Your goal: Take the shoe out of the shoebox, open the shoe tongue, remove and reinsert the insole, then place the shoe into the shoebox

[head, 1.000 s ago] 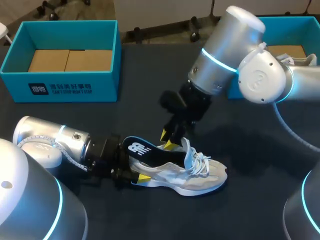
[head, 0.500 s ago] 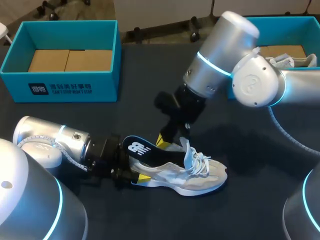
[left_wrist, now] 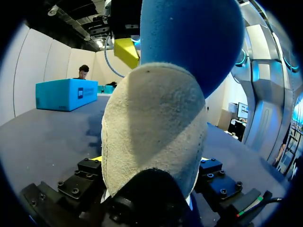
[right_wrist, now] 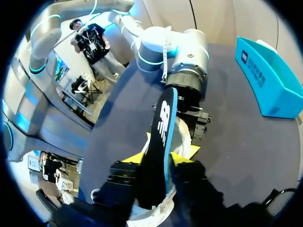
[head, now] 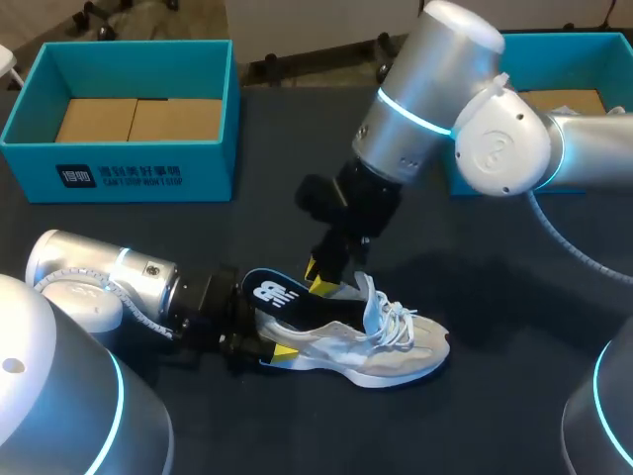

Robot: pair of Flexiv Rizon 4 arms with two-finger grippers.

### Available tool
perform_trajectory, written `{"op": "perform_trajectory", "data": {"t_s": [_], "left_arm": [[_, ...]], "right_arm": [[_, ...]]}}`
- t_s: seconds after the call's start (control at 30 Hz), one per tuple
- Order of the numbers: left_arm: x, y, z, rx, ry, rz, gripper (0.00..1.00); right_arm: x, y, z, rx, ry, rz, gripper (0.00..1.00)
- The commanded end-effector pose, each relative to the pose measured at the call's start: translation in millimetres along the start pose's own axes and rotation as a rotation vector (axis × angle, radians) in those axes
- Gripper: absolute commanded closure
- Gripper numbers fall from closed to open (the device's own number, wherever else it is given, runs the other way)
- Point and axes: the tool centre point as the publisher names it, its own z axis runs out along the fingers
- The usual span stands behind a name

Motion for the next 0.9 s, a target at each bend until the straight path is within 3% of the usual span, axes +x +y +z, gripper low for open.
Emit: {"op": "perform_trajectory", "data": {"t_s": [0.03, 0.33, 0.6, 0.73, 0.9], "left_arm": [[-2.3, 2, 2, 0.000, 0.000, 0.000, 1.00], [-2.3, 2, 2, 0.000, 0.000, 0.000, 1.00], [-2.3, 2, 2, 0.000, 0.000, 0.000, 1.00], [-2.3, 2, 2, 0.000, 0.000, 0.000, 1.00], [-2.3, 2, 2, 0.000, 0.000, 0.000, 1.00]], "right_arm": [[-8.8, -1.1, 14, -0.013, 0.013, 0.003, 0.57], [-20.0, -4.5, 29, -0.054, 0.013, -0.001, 0.59], [-9.7, -8.8, 40, -0.082, 0.010, 0.012, 0.60], [-12.1, -10.6, 48, -0.109, 0.009, 0.006, 0.65], [-14.3, -10.4, 52, -0.131, 0.019, -0.007, 0.78]]}}
